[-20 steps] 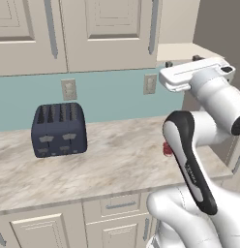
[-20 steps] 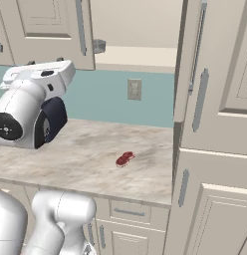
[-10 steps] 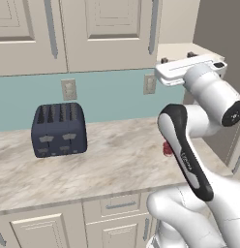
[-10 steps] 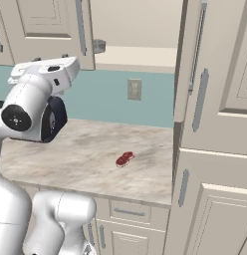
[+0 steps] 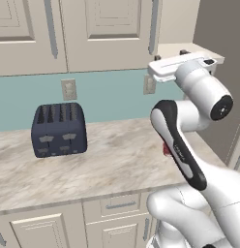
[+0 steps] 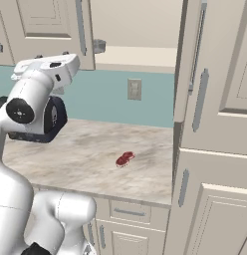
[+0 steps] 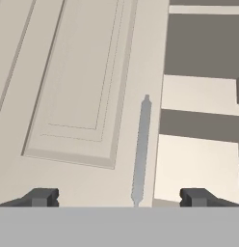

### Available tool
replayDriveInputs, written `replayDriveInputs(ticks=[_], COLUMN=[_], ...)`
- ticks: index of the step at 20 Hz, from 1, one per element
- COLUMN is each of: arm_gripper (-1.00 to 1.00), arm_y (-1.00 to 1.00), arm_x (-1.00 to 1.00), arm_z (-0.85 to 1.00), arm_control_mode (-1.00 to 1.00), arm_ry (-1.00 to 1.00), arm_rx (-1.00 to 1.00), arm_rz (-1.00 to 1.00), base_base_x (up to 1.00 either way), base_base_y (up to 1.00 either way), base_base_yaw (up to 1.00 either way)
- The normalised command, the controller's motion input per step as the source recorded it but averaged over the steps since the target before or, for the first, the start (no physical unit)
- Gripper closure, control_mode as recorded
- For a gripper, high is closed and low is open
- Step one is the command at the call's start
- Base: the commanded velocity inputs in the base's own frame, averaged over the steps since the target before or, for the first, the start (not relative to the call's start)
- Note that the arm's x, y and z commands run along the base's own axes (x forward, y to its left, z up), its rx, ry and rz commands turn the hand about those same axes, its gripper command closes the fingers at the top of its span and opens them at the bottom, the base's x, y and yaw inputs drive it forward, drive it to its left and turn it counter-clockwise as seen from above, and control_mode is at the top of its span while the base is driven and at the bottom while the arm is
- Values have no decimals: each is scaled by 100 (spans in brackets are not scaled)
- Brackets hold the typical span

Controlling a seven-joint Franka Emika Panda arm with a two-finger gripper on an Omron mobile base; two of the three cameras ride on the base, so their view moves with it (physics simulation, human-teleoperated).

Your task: Retrieve the tupperware from the cabinet, then place the raw meat into the tupperware to avoid contamination.

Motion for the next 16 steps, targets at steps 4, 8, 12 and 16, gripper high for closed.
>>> replayDriveInputs(ticks=[4, 8, 12, 16], arm_gripper=[-100, -100, -100, -100], arm_y=[10, 1, 0, 0], arm_x=[21, 19, 13, 13], arm_z=[0, 0, 0, 1], arm_control_mode=[-100, -100, -100, -100], arm_ry=[0, 0, 0, 0], arm_rx=[0, 0, 0, 0], arm_rz=[-1, -1, -1, -1], base_base_x=[0, 0, 0, 0], base_base_y=[0, 0, 0, 0], base_base_yaw=[0, 0, 0, 0])
